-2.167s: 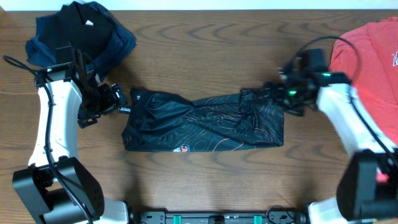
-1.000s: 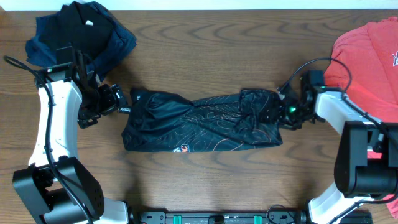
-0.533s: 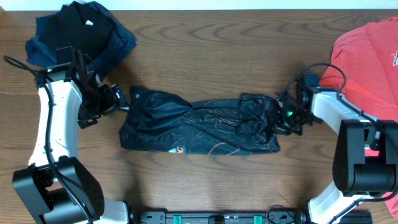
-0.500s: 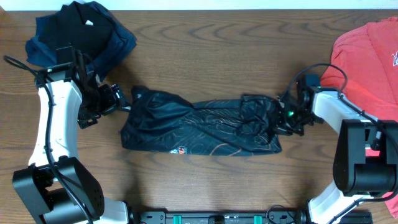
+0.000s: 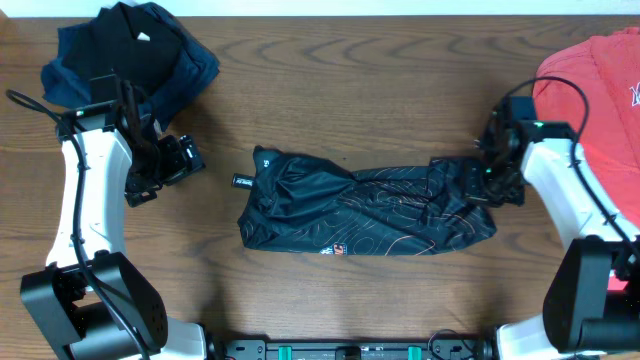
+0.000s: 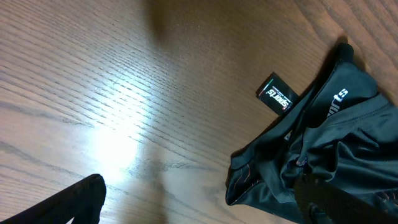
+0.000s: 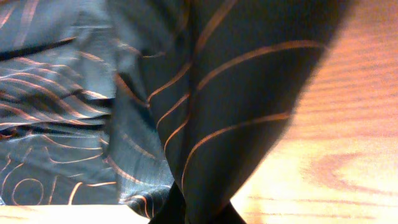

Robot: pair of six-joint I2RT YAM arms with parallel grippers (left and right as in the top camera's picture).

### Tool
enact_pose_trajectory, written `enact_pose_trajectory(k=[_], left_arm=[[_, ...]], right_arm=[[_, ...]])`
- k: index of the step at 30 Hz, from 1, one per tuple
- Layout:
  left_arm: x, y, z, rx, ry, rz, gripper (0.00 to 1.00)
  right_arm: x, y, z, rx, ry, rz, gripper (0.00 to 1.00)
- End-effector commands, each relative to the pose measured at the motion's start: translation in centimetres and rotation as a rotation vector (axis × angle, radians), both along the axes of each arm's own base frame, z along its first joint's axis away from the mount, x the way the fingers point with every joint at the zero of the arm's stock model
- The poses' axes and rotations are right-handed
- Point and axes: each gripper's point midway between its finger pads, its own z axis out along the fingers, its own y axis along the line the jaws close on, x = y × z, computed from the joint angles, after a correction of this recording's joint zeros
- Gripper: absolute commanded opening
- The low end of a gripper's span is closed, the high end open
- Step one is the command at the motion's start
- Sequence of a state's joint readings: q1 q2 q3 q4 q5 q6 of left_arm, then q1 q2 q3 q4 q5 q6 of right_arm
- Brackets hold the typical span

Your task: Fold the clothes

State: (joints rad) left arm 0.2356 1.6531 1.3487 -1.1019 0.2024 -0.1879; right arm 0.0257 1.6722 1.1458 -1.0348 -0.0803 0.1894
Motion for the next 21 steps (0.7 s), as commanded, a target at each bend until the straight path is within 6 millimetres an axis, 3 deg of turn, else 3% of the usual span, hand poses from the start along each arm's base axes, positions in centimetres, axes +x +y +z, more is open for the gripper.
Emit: enact_pose_trajectory(k=[1,9,17,21], left_arm=[[-0.4,0.2,-0.3,0.004,0.017,0.018,0.98],[-0.4,0.2,-0.3,0.004,0.018,0.018,0.98],[-0.4,0.2,-0.3,0.004,0.019,0.018,0.98],[-0.4,0.2,-0.3,0.004,0.019,0.018,0.98]], right_arm=[[0.7,2.5,0.5,-0.02,-0.043,0.067,0.02],[0.0,9.1,0.0,-0.008,-0.066,0.207,0.05],[-1.5,12.4,0.0,-0.003,-0.063,0.313,0.1],[-2.7,13.4,-0.1,-0.006,-0.042,0.355,0.4]])
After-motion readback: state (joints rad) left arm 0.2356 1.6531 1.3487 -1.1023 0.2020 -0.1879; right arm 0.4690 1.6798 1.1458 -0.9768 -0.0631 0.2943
